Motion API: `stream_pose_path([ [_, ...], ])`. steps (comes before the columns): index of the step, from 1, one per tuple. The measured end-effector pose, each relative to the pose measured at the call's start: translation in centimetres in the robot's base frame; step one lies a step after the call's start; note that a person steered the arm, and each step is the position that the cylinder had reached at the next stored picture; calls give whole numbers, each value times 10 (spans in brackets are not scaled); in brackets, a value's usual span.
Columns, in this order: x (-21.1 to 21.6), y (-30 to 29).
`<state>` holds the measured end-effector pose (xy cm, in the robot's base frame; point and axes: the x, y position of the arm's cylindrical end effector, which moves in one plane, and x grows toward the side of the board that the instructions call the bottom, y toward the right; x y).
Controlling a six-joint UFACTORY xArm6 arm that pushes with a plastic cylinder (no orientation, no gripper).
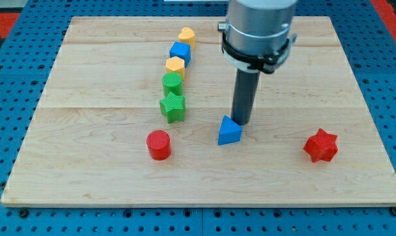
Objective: Place the blue triangle in between the red blocks
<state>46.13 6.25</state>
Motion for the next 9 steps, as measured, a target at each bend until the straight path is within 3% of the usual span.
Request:
stream_pose_path([
  [1,-2,-36],
  [3,66,-31],
  [4,31,-50],
  [5,14,-33],
  [6,61,-37],
  [7,45,-50],
  [9,-57,-36],
])
